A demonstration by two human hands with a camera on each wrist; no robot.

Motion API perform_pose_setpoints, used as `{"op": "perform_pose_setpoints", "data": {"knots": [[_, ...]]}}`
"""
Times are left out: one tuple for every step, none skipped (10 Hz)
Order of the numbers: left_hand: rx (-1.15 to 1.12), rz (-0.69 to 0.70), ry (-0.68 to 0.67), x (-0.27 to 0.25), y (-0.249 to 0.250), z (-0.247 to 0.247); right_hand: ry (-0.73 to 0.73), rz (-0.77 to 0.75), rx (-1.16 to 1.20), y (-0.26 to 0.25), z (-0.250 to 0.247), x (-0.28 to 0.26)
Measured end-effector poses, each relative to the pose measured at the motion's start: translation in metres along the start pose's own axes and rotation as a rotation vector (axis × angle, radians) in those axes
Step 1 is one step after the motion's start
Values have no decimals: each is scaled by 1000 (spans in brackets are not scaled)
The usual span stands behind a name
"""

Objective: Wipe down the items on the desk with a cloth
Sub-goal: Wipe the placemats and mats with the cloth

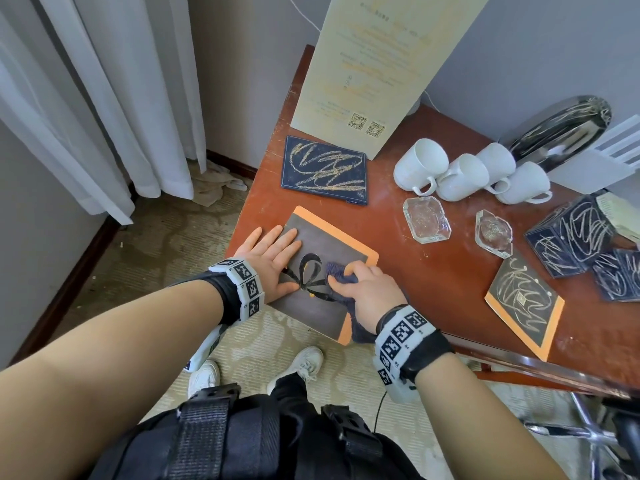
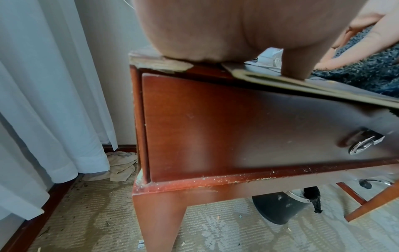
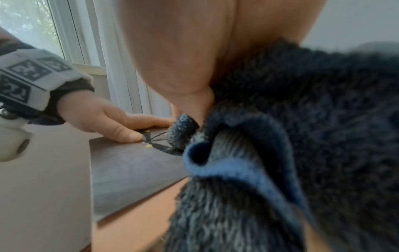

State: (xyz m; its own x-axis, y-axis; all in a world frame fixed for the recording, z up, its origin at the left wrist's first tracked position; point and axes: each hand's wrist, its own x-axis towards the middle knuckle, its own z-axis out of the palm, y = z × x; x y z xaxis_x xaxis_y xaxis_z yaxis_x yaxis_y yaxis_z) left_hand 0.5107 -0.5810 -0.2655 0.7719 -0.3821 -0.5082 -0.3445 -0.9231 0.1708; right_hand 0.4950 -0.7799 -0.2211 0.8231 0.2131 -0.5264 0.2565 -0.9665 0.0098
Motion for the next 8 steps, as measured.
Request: {"op": "perform_pose_setpoints", "data": {"knots": [[-27, 15, -7, 0, -1, -2, -30, 10, 37, 6, 7, 9], [-61, 48, -25, 0, -6, -3, -13, -65, -35, 6, 2, 14], [-96, 75, -29, 0, -9, -3, 13, 19, 81, 2, -3, 15], [-89, 69, -12, 0, -8, -3, 73, -17, 55, -7, -11, 12], [-76, 64, -11, -1, -7, -3, 94, 58, 80, -14, -22, 18], [-70, 51, -26, 0, -7, -3, 201, 83, 133, -14, -29, 24], [-59, 41, -36, 0, -5, -4, 145, 4, 178, -18, -23, 31], [-29, 33, -58, -1, -3, -6, 5, -76, 87, -23, -8, 38]]}}
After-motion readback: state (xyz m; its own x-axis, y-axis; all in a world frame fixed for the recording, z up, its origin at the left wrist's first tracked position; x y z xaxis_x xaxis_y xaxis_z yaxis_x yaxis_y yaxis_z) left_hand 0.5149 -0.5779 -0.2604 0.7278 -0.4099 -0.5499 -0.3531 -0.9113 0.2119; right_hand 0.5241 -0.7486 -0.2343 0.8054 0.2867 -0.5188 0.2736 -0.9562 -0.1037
